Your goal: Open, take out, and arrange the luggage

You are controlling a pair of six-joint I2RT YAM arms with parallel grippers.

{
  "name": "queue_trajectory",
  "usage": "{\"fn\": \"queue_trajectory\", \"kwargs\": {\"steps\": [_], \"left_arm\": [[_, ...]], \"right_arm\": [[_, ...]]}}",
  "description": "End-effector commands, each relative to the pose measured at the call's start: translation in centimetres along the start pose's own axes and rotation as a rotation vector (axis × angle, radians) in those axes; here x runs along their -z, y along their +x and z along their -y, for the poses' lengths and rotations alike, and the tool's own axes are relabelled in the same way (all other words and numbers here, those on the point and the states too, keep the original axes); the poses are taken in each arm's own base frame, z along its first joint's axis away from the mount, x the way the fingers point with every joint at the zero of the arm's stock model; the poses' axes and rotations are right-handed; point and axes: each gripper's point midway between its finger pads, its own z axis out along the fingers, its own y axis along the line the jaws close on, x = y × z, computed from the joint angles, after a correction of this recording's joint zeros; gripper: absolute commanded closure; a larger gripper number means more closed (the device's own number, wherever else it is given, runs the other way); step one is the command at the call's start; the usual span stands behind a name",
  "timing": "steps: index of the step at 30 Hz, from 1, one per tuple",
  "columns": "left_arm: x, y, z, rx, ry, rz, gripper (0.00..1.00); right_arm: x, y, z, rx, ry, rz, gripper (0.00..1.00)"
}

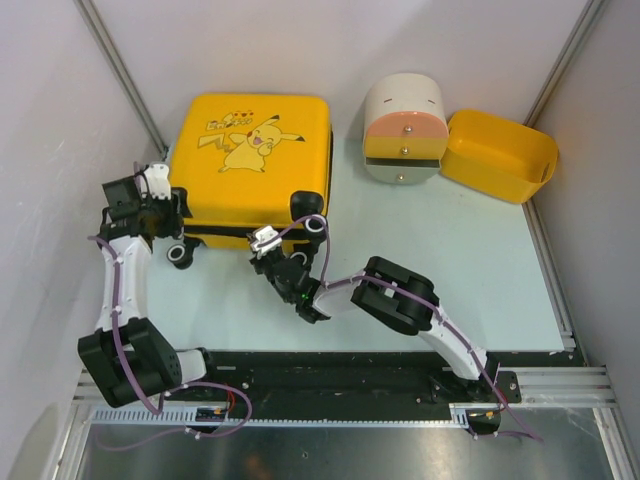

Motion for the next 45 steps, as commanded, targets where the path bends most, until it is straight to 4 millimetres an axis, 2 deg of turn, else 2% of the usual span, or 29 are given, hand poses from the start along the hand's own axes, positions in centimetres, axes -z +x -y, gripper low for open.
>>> {"fn": "queue_trajectory", "kwargs": {"steps": [1,6,9,10,15,16,17,19,20,22,23,25,26,27,28,29,32,33,34,35,36,37,38,39,40,42,43,44,45], "left_arm": [[2.3,7.1,11.0,0.121,0.39,-0.256,1.0],[2.5,7.6,11.9,0.154,0.415,-0.265,1.0],[2.5,7.8,11.7,0.149,0.404,-0.266,1.0],[2.6,7.8,11.7,0.148,0.4,-0.265,1.0],[2.4,7.0,11.4,0.15,0.391,-0.248,1.0],[2.3,7.0,11.4,0.15,0.393,-0.247,1.0],[2.2,6.8,11.3,0.157,0.39,-0.243,1.0],[1.9,6.4,11.3,0.167,0.399,-0.236,1.0],[1.7,6.2,11.3,0.177,0.399,-0.236,1.0],[1.1,5.9,11.0,0.182,0.392,-0.236,1.0],[1.0,5.8,10.9,0.185,0.391,-0.235,1.0],[0.9,5.3,10.5,0.185,0.379,-0.22,1.0],[0.8,5.2,10.3,0.181,0.375,-0.216,1.0],[0.8,5.0,10.1,0.183,0.371,-0.208,1.0],[0.7,5.0,9.9,0.183,0.367,-0.206,1.0],[0.7,4.9,9.9,0.191,0.365,-0.205,1.0],[0.6,4.9,9.7,0.221,0.362,-0.2,1.0],[0.6,4.9,9.5,0.231,0.359,-0.192,1.0],[0.6,4.8,9.4,0.239,0.359,-0.189,1.0],[0.8,4.6,9.4,0.251,0.357,-0.178,1.0],[1.0,4.7,9.3,0.262,0.357,-0.174,1.0],[1.2,4.7,9.3,0.268,0.352,-0.167,1.0],[1.4,4.7,9.3,0.273,0.349,-0.158,1.0],[1.9,4.7,9.3,0.27,0.344,-0.14,1.0],[2.2,4.8,9.5,0.269,0.344,-0.136,1.0],[3.1,5.1,9.8,0.257,0.341,-0.11,1.0],[3.3,5.3,9.8,0.261,0.332,-0.109,1.0],[3.6,5.1,9.8,0.246,0.317,-0.098,1.0],[4.4,4.5,9.7,0.237,0.305,-0.063,1.0]], "right_arm": [[-0.8,-8.1,-5.4,-0.128,-0.203,0.221,1.0],[-1.0,-9.6,-8.6,-0.191,-0.307,0.263,1.0],[-0.8,-9.8,-10.6,-0.225,-0.38,0.269,1.0],[-0.8,-10.5,-11.4,-0.234,-0.408,0.286,1.0],[-0.7,-10.4,-12.1,-0.246,-0.447,0.275,1.0],[-0.4,-11.4,-12.1,-0.242,-0.463,0.284,1.0],[0.2,-10.4,-12.0,-0.231,-0.472,0.252,1.0],[0.7,-10.8,-11.7,-0.236,-0.48,0.235,1.0],[1.0,-9.7,-11.8,-0.224,-0.485,0.196,1.0],[1.1,-9.1,-11.9,-0.195,-0.478,0.177,0.84],[1.2,-9.0,-11.8,-0.177,-0.477,0.175,0.62],[1.5,-8.6,-10.9,-0.155,-0.449,0.161,0.49],[1.6,-10.1,-10.3,-0.128,-0.439,0.177,0.43],[2.0,-9.6,-9.4,-0.102,-0.418,0.158,0.39],[2.3,-9.7,-8.9,-0.078,-0.411,0.147,0.36],[2.8,-12.4,-8.4,-0.08,-0.407,0.178,0.36],[4.3,-11.9,-7.5,-0.033,-0.434,0.078,0.32],[4.9,-14.5,-7.4,-0.041,-0.456,0.082,0.3],[5.7,-13.0,-7.3,-0.029,-0.478,-0.028,0.29],[6.3,-13.1,-7.2,-0.049,-0.501,-0.074,0.2],[7.4,-15.8,-7.1,-0.069,-0.549,-0.069,0.16],[8.2,-14.5,-6.3,-0.048,-0.55,-0.16,0.14],[8.7,-15.0,-5.6,-0.042,-0.547,-0.185,0.12],[9.1,-16.8,-4.1,-0.04,-0.512,-0.183,0.11],[9.4,-15.9,-1.9,-0.042,-0.465,-0.262,0.11],[9.8,-16.0,1.0,-0.016,-0.4,-0.31,0.1],[10.2,-16.1,4.2,0.002,-0.317,-0.356,0.09],[10.4,-16.0,6.2,0.014,-0.252,-0.379,0.09],[11.4,-14.8,8.2,0.029,-0.203,-0.46,0.09]]}}
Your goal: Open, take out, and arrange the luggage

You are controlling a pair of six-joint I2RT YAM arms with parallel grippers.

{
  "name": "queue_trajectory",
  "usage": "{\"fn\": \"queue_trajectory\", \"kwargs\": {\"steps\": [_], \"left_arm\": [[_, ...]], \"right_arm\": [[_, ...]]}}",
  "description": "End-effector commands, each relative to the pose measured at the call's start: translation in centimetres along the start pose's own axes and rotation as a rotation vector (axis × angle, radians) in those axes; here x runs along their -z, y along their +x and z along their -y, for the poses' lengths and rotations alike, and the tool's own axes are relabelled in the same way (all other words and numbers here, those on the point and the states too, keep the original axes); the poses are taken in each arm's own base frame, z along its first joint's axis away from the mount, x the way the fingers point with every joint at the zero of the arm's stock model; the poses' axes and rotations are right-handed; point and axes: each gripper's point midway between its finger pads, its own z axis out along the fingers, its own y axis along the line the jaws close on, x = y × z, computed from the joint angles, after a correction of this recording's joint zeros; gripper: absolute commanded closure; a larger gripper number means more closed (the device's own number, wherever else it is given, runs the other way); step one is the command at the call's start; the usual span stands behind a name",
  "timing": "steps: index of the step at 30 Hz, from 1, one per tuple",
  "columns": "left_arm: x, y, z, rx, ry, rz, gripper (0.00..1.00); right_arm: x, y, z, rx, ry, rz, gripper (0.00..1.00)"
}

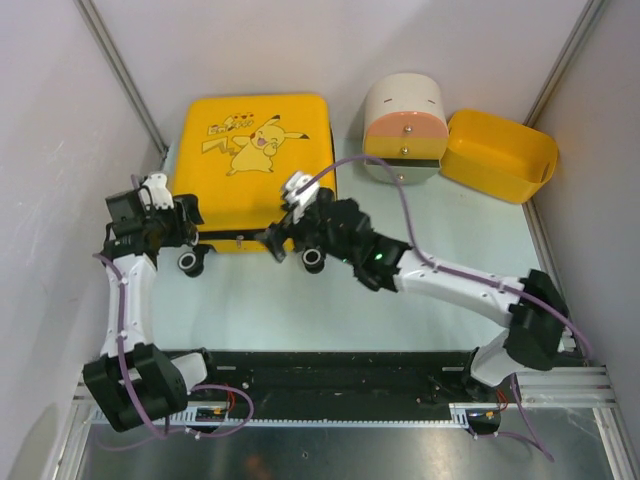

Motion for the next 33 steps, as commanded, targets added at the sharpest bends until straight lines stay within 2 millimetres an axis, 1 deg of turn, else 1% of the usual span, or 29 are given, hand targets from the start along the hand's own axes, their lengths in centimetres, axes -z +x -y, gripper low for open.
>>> {"fn": "queue_trajectory", "kwargs": {"steps": [1,2,4,5,7,8,9,11,12,13,16,17,18,19,20,22,23,24,25,26,27,28,29,31,32,33], "left_arm": [[3.0,3.9,6.3,0.096,0.217,-0.104,1.0],[3.3,3.8,6.7,0.093,0.221,-0.093,1.0],[4.1,3.2,7.3,0.107,0.215,-0.068,1.0],[4.4,3.2,7.9,0.098,0.229,-0.067,1.0],[5.1,2.7,8.0,0.089,0.223,-0.036,0.76],[5.3,2.6,8.0,0.085,0.214,-0.028,0.6],[5.4,2.5,7.7,0.086,0.199,-0.023,0.38],[5.8,2.4,7.8,0.104,0.192,-0.015,0.23],[5.9,2.2,7.8,0.104,0.187,-0.007,0.11],[6.0,2.0,7.7,0.107,0.18,-0.003,0.08],[6.6,0.9,7.4,0.097,0.158,0.028,0.05],[6.9,0.2,7.3,0.091,0.152,0.044,0.05],[7.1,0.0,7.1,0.091,0.143,0.051,0.03],[7.2,-0.4,6.9,0.091,0.135,0.06,0.02],[7.7,-1.3,6.5,0.095,0.119,0.08,0.02],[8.0,-1.9,6.0,0.105,0.102,0.083,0.01],[8.4,-2.8,5.7,0.107,0.092,0.103,0.0],[8.4,-3.0,5.6,0.103,0.095,0.105,0.0],[8.6,-3.3,5.6,0.105,0.093,0.111,0.0],[9.0,-3.9,5.4,0.102,0.087,0.128,0.0],[9.0,-4.1,5.5,0.104,0.094,0.13,0.0],[9.0,-4.3,5.5,0.105,0.096,0.131,0.0],[9.1,-4.6,5.5,0.104,0.097,0.138,0.0],[9.2,-4.7,5.6,0.11,0.106,0.14,0.0],[9.1,-4.6,5.6,0.112,0.108,0.138,0.0],[9.2,-4.7,5.6,0.116,0.11,0.141,0.0]], "right_arm": [[5.9,5.2,7.4,-0.017,0.237,-0.326,0.09],[7.0,5.3,10.0,-0.025,0.311,-0.348,0.09],[8.5,6.4,11.7,0.002,0.348,-0.415,0.08],[9.1,6.7,13.1,0.022,0.388,-0.434,0.06],[9.9,7.5,14.0,0.067,0.387,-0.487,0.06],[10.1,7.8,14.3,0.065,0.384,-0.5,0.06],[10.6,8.1,15.4,0.058,0.404,-0.519,0.06],[10.6,8.3,15.7,0.006,0.411,-0.522,0.06],[10.6,8.2,15.9,-0.01,0.413,-0.518,0.06],[10.5,8.1,15.8,-0.014,0.415,-0.515,0.07],[9.5,8.5,15.8,0.004,0.412,-0.518,0.07],[9.3,8.6,15.8,0.012,0.41,-0.521,0.07],[8.7,9.3,15.8,0.014,0.404,-0.534,0.07],[8.2,9.3,15.4,0.022,0.39,-0.533,0.08],[7.9,9.3,15.3,0.023,0.389,-0.53,0.08],[6.9,10.0,14.7,0.018,0.375,-0.544,0.09],[6.5,9.8,14.4,0.02,0.368,-0.538,0.09],[6.2,9.7,14.3,0.016,0.369,-0.533,0.09],[5.8,10.2,14.2,0.014,0.367,-0.544,0.09],[5.4,10.0,14.2,0.012,0.37,-0.54,0.09],[5.2,9.8,14.2,-0.001,0.377,-0.539,0.09],[4.8,10.3,14.1,-0.011,0.371,-0.554,0.09],[4.6,9.5,13.9,-0.015,0.365,-0.549,0.08],[4.5,9.0,13.5,-0.018,0.359,-0.55,0.08],[4.4,8.8,13.0,-0.011,0.351,-0.558,0.08],[4.3,8.1,13.0,-0.012,0.36,-0.543,0.07]]}}
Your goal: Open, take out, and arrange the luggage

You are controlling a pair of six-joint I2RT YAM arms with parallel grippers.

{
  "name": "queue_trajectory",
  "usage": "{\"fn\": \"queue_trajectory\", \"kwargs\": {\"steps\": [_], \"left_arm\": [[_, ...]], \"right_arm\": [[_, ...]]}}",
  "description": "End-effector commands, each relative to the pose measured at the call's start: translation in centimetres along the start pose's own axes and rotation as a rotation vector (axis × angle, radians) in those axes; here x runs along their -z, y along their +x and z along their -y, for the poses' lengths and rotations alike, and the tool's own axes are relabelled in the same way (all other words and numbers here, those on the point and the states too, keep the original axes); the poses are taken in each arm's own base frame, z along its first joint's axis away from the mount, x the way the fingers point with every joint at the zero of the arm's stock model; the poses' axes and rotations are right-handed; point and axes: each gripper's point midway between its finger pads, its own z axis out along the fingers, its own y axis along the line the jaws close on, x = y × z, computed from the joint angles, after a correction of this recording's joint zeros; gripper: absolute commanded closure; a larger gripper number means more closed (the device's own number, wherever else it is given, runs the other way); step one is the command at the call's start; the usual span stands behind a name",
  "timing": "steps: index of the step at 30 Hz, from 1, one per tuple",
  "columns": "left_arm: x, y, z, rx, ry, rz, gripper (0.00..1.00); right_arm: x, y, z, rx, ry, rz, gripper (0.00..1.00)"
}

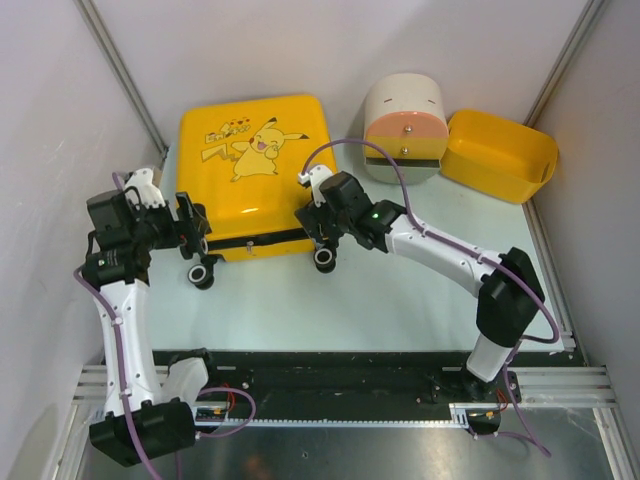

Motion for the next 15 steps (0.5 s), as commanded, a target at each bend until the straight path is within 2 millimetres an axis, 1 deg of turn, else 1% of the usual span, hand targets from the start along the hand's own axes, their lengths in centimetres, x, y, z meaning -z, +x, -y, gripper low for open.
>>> {"fn": "queue_trajectory", "kwargs": {"steps": [1,2,3,4,5,7,8,10,11,12,13,14,15], "left_arm": [[0.4,-1.2,0.8,0.041,0.04,0.024,0.0],[0.4,-1.3,0.8,0.044,0.042,0.026,0.0],[0.4,-1.5,0.9,0.048,0.045,0.029,0.0],[0.3,-1.6,0.9,0.056,0.05,0.026,0.0],[0.3,-1.9,1.0,0.06,0.055,0.031,0.0],[0.4,-2.3,1.0,0.07,0.059,0.036,0.0],[0.6,-3.0,1.0,0.064,0.056,0.052,0.0],[0.6,-3.5,0.8,0.062,0.052,0.06,0.0],[0.8,-4.2,0.8,0.055,0.05,0.076,0.0],[0.5,-4.4,0.7,0.056,0.049,0.071,0.0],[0.7,-4.9,0.7,0.053,0.048,0.079,0.0],[0.7,-5.1,0.6,0.053,0.047,0.084,0.0],[0.4,-5.3,0.6,0.056,0.05,0.078,0.0]], "right_arm": [[1.9,-4.6,-0.4,-0.037,0.011,0.097,0.08],[1.4,-4.3,-0.3,-0.036,0.02,0.082,0.09],[1.3,-4.7,0.0,-0.065,0.034,0.087,0.12],[0.9,-4.4,0.5,-0.083,0.053,0.077,0.15],[0.2,-3.6,0.9,-0.088,0.072,0.048,0.19],[-0.6,-3.0,1.7,-0.1,0.093,0.022,0.29],[-0.7,-2.5,1.8,-0.103,0.095,0.001,0.29],[-1.0,-1.3,2.1,-0.104,0.105,-0.031,0.3],[-1.0,-0.9,2.0,-0.102,0.099,-0.045,0.3],[-0.8,-0.7,1.9,-0.097,0.092,-0.05,0.31],[-0.9,0.0,1.7,-0.091,0.085,-0.065,0.34],[-0.7,0.1,1.7,-0.073,0.08,-0.066,0.44],[-0.4,0.0,1.6,-0.063,0.069,-0.06,0.76]]}}
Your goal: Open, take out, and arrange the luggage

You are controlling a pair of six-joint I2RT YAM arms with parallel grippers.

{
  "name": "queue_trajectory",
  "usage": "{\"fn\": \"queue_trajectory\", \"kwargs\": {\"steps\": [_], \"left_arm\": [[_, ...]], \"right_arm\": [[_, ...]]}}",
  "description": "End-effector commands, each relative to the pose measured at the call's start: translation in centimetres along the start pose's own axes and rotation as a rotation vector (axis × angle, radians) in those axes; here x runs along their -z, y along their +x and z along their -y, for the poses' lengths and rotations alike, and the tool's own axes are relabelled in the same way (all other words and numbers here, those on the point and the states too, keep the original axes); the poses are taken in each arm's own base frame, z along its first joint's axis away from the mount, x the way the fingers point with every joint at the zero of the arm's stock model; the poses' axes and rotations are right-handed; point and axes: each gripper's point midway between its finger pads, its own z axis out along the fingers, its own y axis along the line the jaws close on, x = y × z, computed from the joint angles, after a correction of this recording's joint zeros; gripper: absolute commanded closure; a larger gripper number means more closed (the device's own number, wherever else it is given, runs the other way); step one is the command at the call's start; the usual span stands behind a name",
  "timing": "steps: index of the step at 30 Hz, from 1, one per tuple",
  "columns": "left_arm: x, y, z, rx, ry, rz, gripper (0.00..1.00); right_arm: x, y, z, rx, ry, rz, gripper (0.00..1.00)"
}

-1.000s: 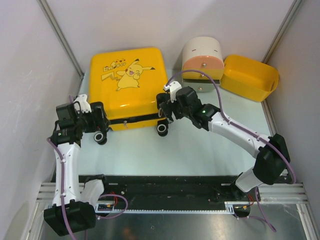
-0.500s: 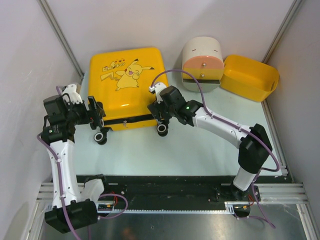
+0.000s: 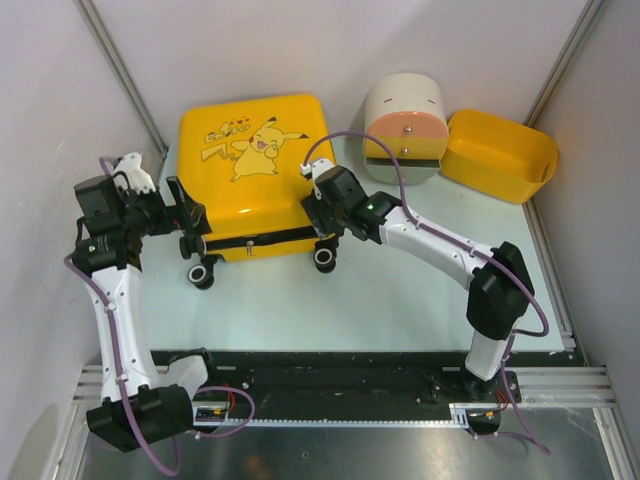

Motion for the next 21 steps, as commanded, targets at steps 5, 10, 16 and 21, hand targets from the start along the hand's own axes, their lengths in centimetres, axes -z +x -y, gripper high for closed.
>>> {"fn": "queue_trajectory", "kwargs": {"steps": [5,10,16,21], "left_arm": [[0.7,-3.7,0.5,-0.004,0.015,0.075,0.01],[0.8,-4.6,0.3,-0.015,0.01,0.09,0.01],[0.5,-5.7,-0.2,-0.055,0.007,0.097,0.0],[-1.6,-6.5,-1.0,-0.099,0.04,0.062,0.0]], "right_arm": [[3.0,2.3,-0.4,0.201,-0.082,-0.026,1.0],[6.6,6.5,0.9,0.375,-0.198,-0.062,1.0],[7.9,8.1,6.6,0.554,-0.263,-0.009,1.0],[7.0,5.7,10.6,0.637,-0.23,0.109,0.98]]}}
